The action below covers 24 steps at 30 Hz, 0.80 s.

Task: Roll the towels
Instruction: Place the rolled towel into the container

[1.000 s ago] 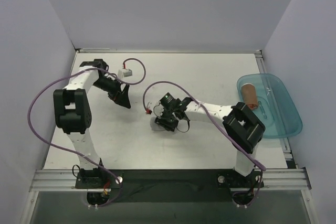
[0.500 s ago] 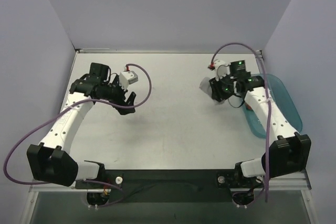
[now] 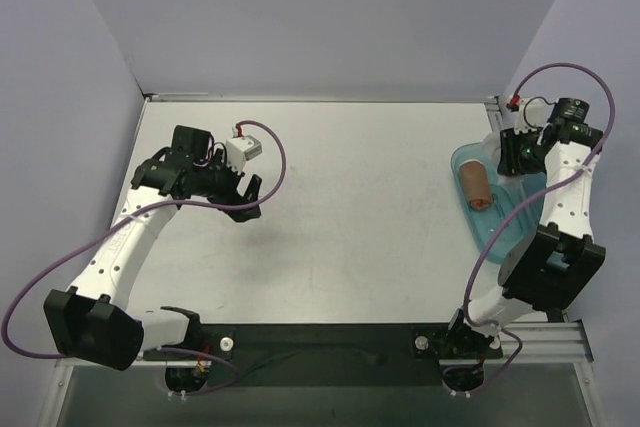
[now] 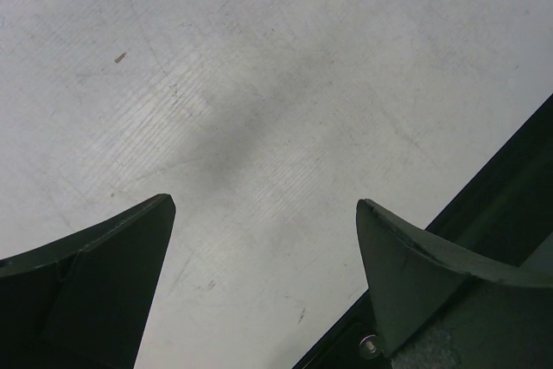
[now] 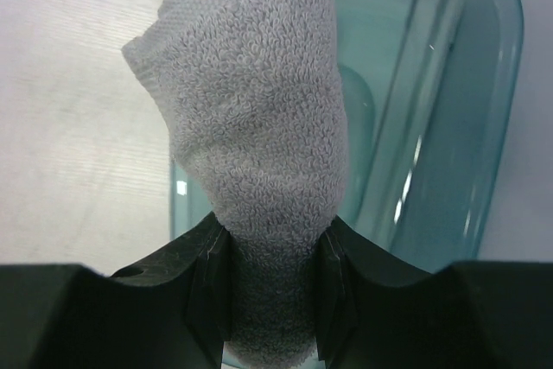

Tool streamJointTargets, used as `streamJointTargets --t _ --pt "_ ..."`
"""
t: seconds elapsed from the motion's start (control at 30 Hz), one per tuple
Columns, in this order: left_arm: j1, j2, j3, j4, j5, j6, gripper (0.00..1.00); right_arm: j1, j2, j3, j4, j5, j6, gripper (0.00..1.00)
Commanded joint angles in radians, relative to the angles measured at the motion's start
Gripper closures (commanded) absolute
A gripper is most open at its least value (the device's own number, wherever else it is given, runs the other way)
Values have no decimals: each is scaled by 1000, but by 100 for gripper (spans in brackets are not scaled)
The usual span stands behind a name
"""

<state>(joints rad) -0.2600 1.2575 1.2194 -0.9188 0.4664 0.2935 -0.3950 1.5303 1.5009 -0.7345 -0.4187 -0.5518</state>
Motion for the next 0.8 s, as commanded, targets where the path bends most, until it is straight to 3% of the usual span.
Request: streamJointTargets --t 0.0,0.17,0.4,0.77 --pt "2 -15 5 31 8 -34 3 -65 82 65 -46 81 -94 100" --pt "1 22 -9 3 43 -45 3 -77 175 90 27 179 -106 100" --pt "2 48 -27 -32 -12 -16 3 -77 260 13 242 316 -129 100" --pt "2 83 6 -58 -37 -8 3 -67 340 -103 449 371 -192 100"
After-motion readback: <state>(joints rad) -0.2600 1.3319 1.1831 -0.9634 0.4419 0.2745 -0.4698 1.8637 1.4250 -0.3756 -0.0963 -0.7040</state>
